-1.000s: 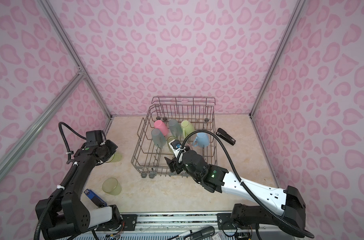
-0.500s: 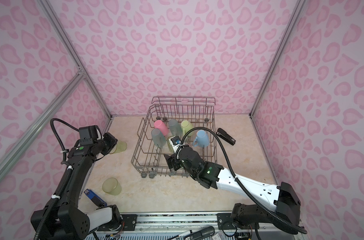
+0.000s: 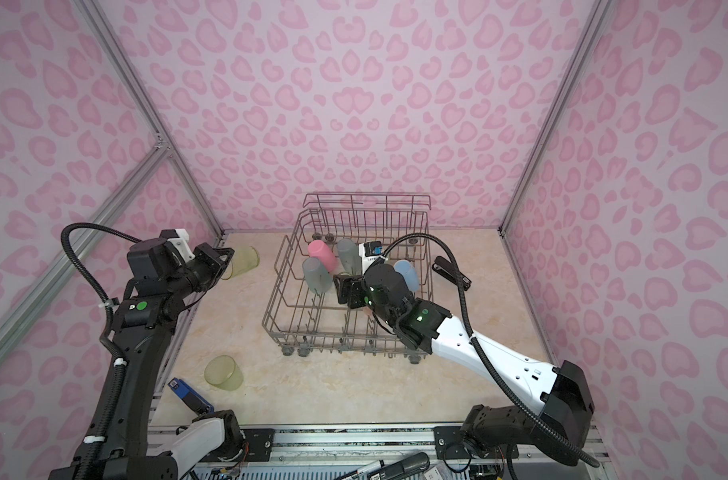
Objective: Load the cups into the dish rack
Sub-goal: 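Lift the green glass toward the rack with the left gripper while the right gripper rises, then grasp the green glass with the right gripper beside the left gripper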
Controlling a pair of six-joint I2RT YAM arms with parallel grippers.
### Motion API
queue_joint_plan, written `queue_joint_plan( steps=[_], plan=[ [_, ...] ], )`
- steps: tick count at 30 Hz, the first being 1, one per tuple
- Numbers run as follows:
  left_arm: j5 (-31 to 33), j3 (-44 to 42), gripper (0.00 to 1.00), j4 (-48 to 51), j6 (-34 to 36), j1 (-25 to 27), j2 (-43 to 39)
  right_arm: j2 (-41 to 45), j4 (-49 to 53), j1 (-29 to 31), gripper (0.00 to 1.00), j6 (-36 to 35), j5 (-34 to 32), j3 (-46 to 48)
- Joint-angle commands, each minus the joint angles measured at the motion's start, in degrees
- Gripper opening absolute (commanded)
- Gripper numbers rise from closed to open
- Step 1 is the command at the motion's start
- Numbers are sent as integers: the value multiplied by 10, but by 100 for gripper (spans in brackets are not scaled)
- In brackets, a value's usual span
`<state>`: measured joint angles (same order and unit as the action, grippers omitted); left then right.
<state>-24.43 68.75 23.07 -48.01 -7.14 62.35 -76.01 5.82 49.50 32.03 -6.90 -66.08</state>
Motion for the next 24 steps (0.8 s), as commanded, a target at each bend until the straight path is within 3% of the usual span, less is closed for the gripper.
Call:
queue_joint_plan(
  steps=[1,6,14,24],
  plan=[
    [-35,10,4,-67,-18,26,-2,-9,-24,-16,83,99,59,-16],
    [-45,-14,4,-137,-51,92,4,-6,-110,-46,83,199,101,-16],
    [-25,-43,4,-254,-87,210,40,-15,-188,-75,83,319,95,-16],
    [-23,-41,4,-380,-141,274,81,-48,-316,-115,83,468,132,31]
  ],
)
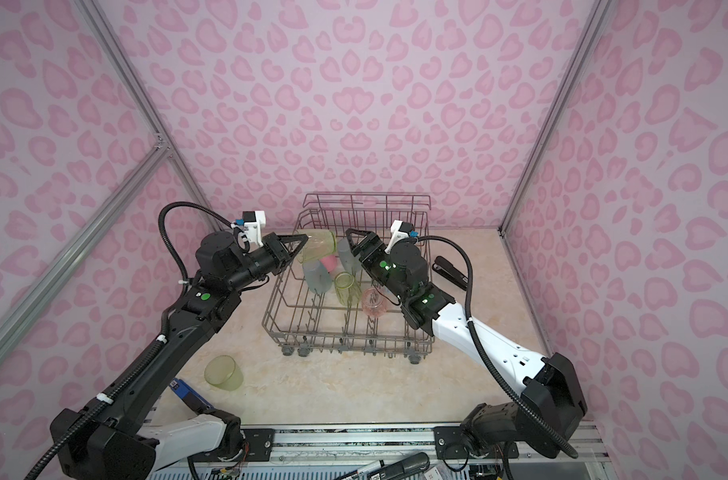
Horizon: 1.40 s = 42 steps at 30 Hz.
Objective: Load the cups into the dish rack
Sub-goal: 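Grasp the green glass with the right gripper beside the left gripper, then open the left gripper and draw it back while the right gripper carries the glass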
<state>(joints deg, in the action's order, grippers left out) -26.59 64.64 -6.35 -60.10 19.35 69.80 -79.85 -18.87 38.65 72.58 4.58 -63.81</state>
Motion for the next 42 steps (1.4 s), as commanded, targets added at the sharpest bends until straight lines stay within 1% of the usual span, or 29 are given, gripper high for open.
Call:
queue_joint_plan(
  steps=[1,7,9,13,25,33,38,42],
  plan=[
    [0,0,4,-93,-25,14,9,-14,-80,-10,84,73,22,10],
    [6,-6,4,-152,-57,40,26,-47,-147,-20,84,156,33,27],
    [8,-7,4,-173,-66,49,31,-54,-163,-22,85,174,32,29],
    [11,-6,4,-193,-78,68,46,-59,-179,-27,85,186,27,28],
    [15,6,4,-226,-89,100,91,-53,-170,-32,84,187,11,24],
    [13,12,4,-239,-96,109,111,-50,-155,-37,80,177,10,27],
    [12,16,4,-250,-103,111,119,-50,-154,-39,84,172,11,31],
    [10,19,4,-254,-104,115,126,-51,-152,-41,85,169,13,27]
  ],
)
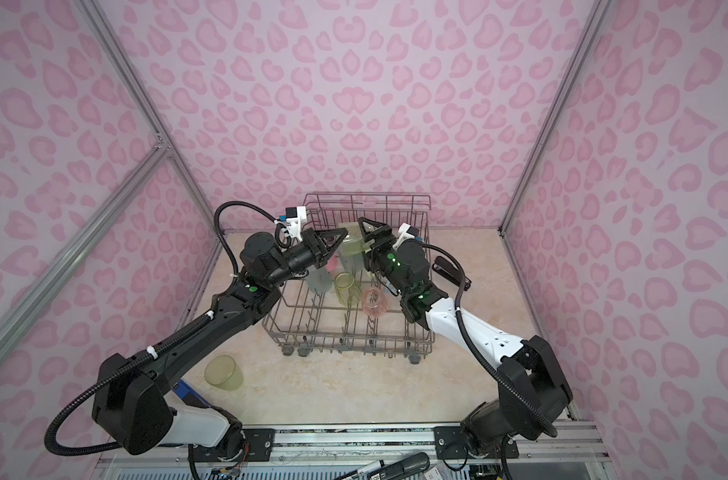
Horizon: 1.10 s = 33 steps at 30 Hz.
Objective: Load the cups into the dish rack
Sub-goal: 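Open the left gripper and draw it back while the right gripper carries the glass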
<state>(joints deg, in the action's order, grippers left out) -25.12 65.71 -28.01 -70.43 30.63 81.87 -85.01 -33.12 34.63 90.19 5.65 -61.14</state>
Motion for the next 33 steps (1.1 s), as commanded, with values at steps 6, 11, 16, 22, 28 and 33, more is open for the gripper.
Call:
queue_joint_plan(
  steps=[6,11,16,22,28,33],
  plan=[
    [-8,8,3,-37,2,5,8,8,0,-2,71,-19,-7,4],
    [-7,7,7,-24,5,5,7,19,14,-2,66,-41,-19,11],
    [-8,14,42,2,19,5,3,34,30,-5,62,-78,-33,18],
    [6,18,77,94,71,2,-18,65,86,-13,61,-172,-53,22],
    [39,68,95,324,177,-19,-41,95,188,-12,61,-341,-87,21],
    [16,51,98,420,218,-87,-73,102,240,10,62,-507,-116,24]
  ],
)
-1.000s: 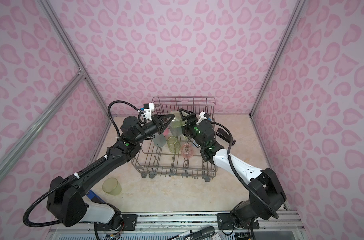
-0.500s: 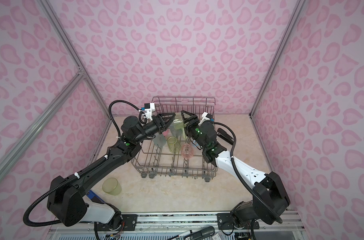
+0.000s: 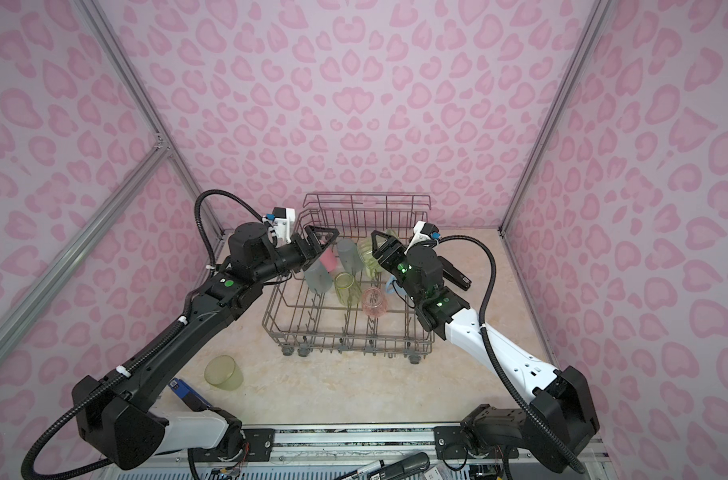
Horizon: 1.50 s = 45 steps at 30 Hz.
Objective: Load the cups into the dish rack
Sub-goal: 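Open the left gripper and draw it back while the right gripper carries the glass, then lower the green glass into the rack near the other green glass with the right gripper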
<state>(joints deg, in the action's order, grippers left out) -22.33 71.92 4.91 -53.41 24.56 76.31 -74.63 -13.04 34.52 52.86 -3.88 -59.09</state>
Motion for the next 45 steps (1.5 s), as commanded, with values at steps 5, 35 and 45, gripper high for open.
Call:
queue_joint_plan(
  steps=[5,35,45],
  plan=[
    [-18,-24,98,175,98,-101,-49,-37,55,49,62,-276,8,-13],
    [159,-75,99,348,261,-248,-115,-303,-12,184,65,-530,130,-139],
    [162,-83,99,337,264,-250,-121,-350,-18,184,66,-535,145,-152]
  ],
)
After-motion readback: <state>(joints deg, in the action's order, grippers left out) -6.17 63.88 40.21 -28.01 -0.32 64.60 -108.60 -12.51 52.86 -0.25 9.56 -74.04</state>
